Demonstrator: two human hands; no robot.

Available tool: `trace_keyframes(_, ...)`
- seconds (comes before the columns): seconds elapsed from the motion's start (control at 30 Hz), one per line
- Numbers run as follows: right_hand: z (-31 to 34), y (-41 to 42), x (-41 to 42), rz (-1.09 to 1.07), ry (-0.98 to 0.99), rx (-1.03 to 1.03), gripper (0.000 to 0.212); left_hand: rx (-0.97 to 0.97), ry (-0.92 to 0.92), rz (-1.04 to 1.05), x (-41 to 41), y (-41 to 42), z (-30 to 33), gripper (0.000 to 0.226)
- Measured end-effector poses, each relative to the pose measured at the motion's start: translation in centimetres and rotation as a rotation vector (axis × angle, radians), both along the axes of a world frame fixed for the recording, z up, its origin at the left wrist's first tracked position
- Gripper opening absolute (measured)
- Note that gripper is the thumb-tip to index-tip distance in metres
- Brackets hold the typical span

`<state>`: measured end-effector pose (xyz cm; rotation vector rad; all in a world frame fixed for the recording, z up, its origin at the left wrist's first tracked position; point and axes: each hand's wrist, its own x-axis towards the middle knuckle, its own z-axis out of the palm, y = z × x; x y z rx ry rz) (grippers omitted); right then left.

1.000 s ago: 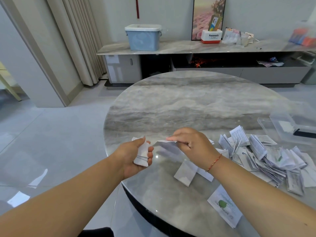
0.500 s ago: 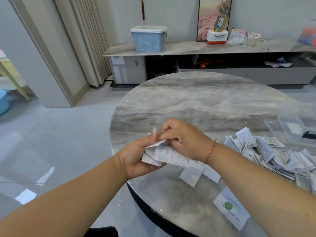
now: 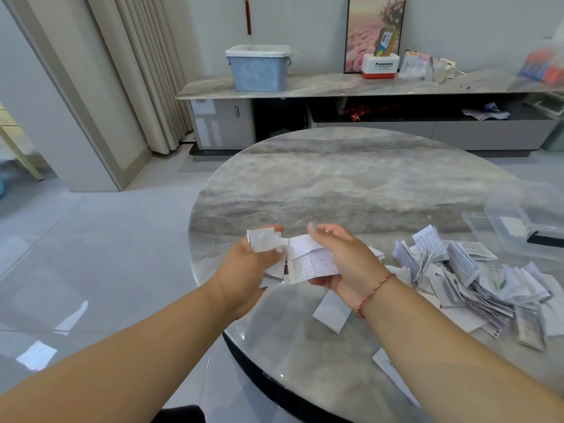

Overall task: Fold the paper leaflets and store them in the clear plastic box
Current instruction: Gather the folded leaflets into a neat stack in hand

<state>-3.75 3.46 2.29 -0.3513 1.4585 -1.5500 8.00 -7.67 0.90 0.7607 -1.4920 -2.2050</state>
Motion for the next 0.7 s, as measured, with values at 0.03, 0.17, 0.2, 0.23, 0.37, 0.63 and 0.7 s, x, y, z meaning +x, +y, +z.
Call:
trace_keyframes(0.03, 0.1, 0.3, -0.1, 0.012, 0.072, -0.050, 0.021, 0.011, 0.006, 0.003, 0.1, 0.0, 0.0, 0.031)
trace_keyframes(0.17, -0.4, 1.3, -0.3, 0.059, 0.332, -0.098, 0.028, 0.081, 0.042, 0.032, 0.3, -0.3, 0.1, 0.032)
trace_keyframes(0.2, -0.5, 1.4, -0.3, 0.036, 0.370, -0.101, 0.030, 0.103, 0.054, 0.026, 0.2, -0.2, 0.0, 0.032)
trace_keyframes(0.23, -0.6, 1.3, -0.3, 0.016, 0.376, -0.111, 0.032, 0.121, 0.061, 0.021, 0.2, -0.1, 0.0, 0.032)
trace_keyframes(0.37, -0.4, 1.0, -0.2, -0.041, 0.362, -0.134, 0.036, 0.177, 0.055, 0.008, 0.1, 0.4, 0.3, 0.028)
trace_keyframes(0.63, -0.5, 1.3, -0.7, 0.068, 0.624, -0.141, 0.056, 0.129, 0.114, -0.106, 0.0, 1.0, 0.6, 0.041)
trace_keyframes(0.7, -0.4, 1.2, -1.2, 0.064, 0.703, -0.102, 0.045, 0.103, 0.078, -0.080, 0.1, 0.8, 0.6, 0.041)
